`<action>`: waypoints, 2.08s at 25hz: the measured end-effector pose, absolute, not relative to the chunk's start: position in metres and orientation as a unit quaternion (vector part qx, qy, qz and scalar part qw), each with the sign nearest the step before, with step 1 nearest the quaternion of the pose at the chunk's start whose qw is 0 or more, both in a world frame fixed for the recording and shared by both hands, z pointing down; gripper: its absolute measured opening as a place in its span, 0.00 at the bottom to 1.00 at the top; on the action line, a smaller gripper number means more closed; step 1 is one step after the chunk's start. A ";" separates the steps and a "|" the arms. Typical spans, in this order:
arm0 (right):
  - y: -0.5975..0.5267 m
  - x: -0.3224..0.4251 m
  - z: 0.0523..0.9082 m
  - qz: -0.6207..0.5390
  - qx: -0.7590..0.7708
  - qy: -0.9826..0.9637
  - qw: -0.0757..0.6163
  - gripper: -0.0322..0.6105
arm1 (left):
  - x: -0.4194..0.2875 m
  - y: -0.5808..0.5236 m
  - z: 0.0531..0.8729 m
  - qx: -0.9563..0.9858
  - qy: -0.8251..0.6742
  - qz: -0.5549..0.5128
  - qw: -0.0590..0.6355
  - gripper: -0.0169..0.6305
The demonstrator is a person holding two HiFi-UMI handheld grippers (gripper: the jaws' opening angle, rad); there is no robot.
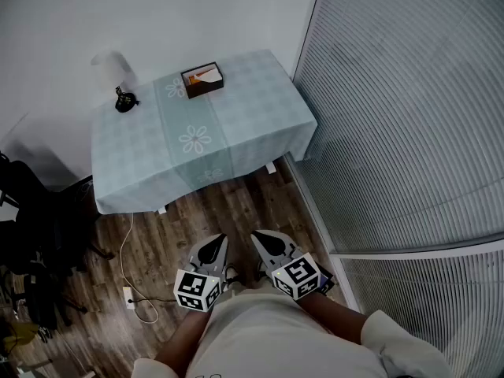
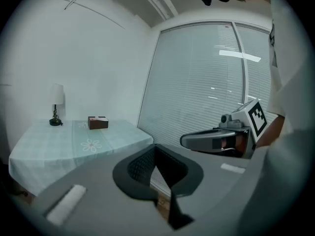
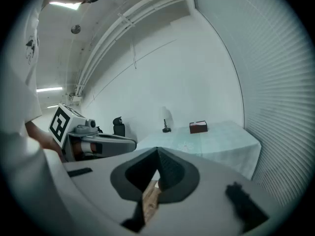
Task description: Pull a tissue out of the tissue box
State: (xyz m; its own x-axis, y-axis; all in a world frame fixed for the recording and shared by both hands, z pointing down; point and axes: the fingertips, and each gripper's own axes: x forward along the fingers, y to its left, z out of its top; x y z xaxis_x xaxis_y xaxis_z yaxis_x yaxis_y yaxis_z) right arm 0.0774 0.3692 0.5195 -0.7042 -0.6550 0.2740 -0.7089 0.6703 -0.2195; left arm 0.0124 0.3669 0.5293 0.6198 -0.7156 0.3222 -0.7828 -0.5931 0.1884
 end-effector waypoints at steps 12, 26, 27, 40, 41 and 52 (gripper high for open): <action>0.374 0.077 0.527 0.174 0.368 -0.909 0.090 0.07 | 0.007 0.368 0.539 0.877 -0.438 0.104 0.169 0.04; 0.350 -0.008 0.540 0.189 0.349 -0.913 0.094 0.07 | -0.073 0.353 0.550 0.872 -0.446 0.092 0.180 0.04; 0.346 -0.011 0.540 0.188 0.355 -0.911 0.097 0.07 | -0.078 0.350 0.551 0.872 -0.445 0.092 0.183 0.04; 0.183 0.011 0.555 0.197 0.391 -0.893 0.101 0.07 | -0.079 0.200 0.563 0.871 -0.442 0.099 0.191 0.04; 0.162 0.011 0.554 0.193 0.386 -0.896 0.101 0.07 | -0.075 0.178 0.562 0.871 -0.442 0.103 0.189 0.04; -0.070 0.017 0.521 0.150 0.325 -0.927 0.114 0.07 | -0.042 -0.057 0.521 0.870 -0.453 0.108 0.163 0.04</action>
